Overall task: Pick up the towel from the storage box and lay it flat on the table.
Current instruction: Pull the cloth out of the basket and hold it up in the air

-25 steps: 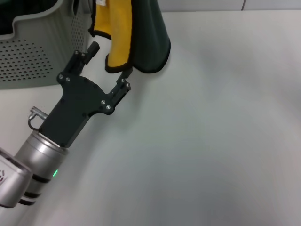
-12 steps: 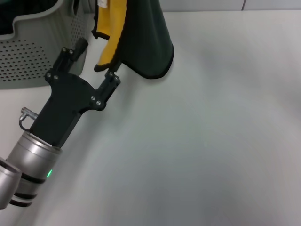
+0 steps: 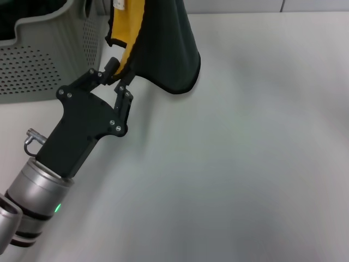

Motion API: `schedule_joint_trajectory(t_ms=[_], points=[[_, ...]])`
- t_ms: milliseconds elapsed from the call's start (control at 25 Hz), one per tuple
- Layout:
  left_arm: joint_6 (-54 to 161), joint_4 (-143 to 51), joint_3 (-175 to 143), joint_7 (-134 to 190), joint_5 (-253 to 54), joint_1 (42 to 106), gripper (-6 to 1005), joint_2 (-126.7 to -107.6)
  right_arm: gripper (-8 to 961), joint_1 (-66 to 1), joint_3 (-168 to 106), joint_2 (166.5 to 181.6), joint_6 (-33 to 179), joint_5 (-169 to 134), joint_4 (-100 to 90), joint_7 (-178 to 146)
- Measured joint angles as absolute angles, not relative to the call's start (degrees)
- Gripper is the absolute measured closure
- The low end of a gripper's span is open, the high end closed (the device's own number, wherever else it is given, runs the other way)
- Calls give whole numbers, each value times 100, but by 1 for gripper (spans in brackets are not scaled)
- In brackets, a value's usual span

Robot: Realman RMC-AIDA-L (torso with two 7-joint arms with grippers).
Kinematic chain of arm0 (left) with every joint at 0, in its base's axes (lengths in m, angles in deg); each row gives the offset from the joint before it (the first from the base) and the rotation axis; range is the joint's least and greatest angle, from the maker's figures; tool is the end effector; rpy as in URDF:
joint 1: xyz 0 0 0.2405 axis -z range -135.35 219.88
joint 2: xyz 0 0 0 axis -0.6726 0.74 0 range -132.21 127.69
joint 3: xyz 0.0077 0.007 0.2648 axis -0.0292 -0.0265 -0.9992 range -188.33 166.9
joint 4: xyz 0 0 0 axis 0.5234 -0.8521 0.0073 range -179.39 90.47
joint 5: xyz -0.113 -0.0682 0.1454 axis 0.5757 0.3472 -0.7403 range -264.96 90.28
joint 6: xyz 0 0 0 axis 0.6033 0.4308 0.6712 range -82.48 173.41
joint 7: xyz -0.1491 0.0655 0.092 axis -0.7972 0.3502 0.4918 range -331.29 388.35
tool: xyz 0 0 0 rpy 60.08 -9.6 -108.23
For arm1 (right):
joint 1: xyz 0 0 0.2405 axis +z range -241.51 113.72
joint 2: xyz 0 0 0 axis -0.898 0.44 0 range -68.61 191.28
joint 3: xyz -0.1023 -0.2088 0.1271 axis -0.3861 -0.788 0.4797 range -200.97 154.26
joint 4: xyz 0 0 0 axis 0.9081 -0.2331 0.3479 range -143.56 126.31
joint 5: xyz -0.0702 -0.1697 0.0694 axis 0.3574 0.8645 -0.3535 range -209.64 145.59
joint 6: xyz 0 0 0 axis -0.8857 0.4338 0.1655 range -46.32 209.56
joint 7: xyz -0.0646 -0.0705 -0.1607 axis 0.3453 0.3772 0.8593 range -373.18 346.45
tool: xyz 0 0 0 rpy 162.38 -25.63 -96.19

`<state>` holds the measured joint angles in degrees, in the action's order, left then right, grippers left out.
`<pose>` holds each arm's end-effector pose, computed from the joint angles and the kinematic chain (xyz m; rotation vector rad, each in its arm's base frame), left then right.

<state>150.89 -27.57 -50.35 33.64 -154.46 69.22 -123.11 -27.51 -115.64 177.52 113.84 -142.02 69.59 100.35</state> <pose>-0.2209 0.2733 -0.0526 -1.8200 -0.0344 -1.0809 -0.0262 0.4154 0.0097 -2.1469 -0.4289 0.8542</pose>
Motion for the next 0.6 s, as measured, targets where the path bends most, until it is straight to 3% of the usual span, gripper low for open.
schedule_joint_trajectory(t_ms=[80, 160, 400, 600], points=[[15120, -2749, -5028, 3304, -15444, 6913, 552, -12311, 945, -2760, -11564, 17752, 11380, -14190, 6959, 10019], [15131, -2758, -5024, 3204, -15433, 6907, 763, -12311, 944, -2774, -11565, 17752, 11379, -14183, 6956, 10017], [15255, -3111, -5047, 2261, -15422, 6812, 984, -12305, 944, -2892, -11619, 17708, 11434, -13952, 6947, 9643], [15427, -4348, -5408, -32, -15541, 6500, 985, -12237, 945, -2964, -11355, 17693, 12273, -12797, 6937, 8126]])
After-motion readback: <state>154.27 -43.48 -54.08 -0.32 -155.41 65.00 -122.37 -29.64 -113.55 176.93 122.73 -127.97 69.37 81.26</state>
